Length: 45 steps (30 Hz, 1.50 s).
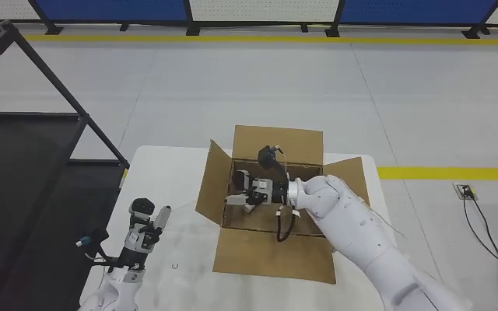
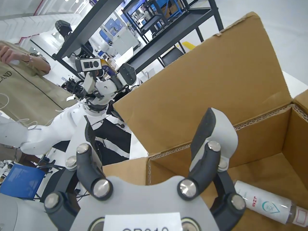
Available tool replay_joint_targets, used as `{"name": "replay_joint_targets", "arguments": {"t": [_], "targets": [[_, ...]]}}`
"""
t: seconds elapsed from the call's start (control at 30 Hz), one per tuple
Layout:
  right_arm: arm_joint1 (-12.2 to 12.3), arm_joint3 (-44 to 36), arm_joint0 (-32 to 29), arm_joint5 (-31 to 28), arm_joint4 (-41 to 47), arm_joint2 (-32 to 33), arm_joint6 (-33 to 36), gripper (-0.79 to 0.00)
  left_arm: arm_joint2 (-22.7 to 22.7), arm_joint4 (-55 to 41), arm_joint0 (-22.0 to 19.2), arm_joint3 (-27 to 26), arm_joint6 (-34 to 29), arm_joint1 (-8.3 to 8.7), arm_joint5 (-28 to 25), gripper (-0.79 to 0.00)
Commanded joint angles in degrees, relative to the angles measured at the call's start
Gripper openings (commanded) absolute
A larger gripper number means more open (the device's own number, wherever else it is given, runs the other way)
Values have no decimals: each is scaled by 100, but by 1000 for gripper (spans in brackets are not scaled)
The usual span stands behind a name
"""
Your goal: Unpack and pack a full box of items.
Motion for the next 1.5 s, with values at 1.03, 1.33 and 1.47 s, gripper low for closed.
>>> {"name": "replay_joint_targets", "arguments": {"t": [1.03,1.33,1.47], "targets": [[-29,-610,-332,3487,1172,141,1717,0,0,0,0,0,0,0,0,0],[-332,38,-131,3352,1580,-122,1968,0,0,0,0,0,0,0,0,0],[-441,230,-26,3280,1625,-244,2310,0,0,0,0,0,0,0,0,0]]}}
